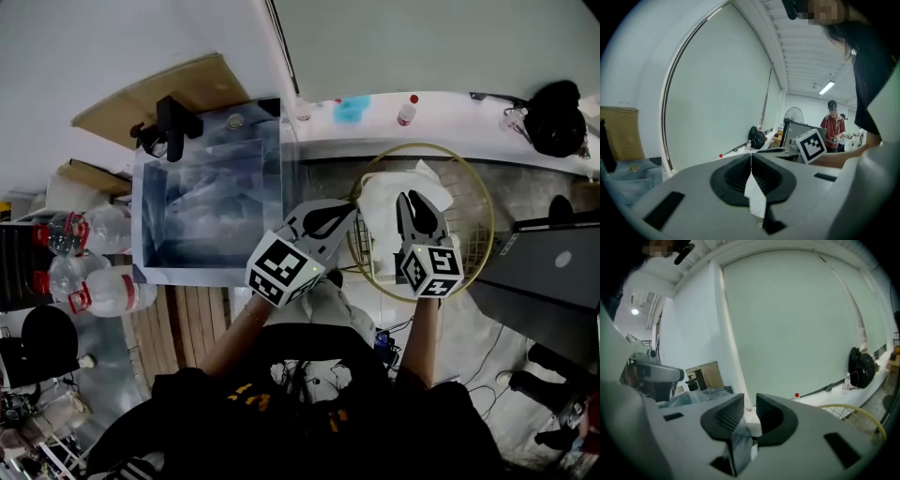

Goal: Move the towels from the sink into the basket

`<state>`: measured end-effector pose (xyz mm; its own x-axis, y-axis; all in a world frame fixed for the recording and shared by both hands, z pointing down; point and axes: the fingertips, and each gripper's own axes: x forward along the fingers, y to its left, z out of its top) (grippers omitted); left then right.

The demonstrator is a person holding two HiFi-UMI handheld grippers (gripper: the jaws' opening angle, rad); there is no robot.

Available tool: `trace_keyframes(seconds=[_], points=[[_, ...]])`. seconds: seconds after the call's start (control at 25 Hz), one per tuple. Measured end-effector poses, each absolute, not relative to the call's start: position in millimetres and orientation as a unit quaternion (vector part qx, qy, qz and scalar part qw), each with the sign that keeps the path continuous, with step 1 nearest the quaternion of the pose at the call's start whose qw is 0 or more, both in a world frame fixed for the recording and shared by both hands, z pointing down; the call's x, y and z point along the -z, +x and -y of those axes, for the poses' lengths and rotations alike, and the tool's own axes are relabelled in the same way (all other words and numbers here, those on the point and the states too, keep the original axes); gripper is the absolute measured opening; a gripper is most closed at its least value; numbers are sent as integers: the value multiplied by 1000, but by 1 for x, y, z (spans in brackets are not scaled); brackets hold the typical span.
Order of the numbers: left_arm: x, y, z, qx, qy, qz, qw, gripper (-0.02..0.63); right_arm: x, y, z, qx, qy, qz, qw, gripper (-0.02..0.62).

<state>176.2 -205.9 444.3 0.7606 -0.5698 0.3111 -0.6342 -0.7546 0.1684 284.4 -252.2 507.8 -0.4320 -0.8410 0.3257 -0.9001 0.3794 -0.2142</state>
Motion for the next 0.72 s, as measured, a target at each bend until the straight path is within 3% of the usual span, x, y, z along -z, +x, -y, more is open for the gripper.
trace_keyframes(seconds=[0.72], points=[[-418,47,116,-85,914,374,132,8,-453,149,155,-151,480,861,72,72]])
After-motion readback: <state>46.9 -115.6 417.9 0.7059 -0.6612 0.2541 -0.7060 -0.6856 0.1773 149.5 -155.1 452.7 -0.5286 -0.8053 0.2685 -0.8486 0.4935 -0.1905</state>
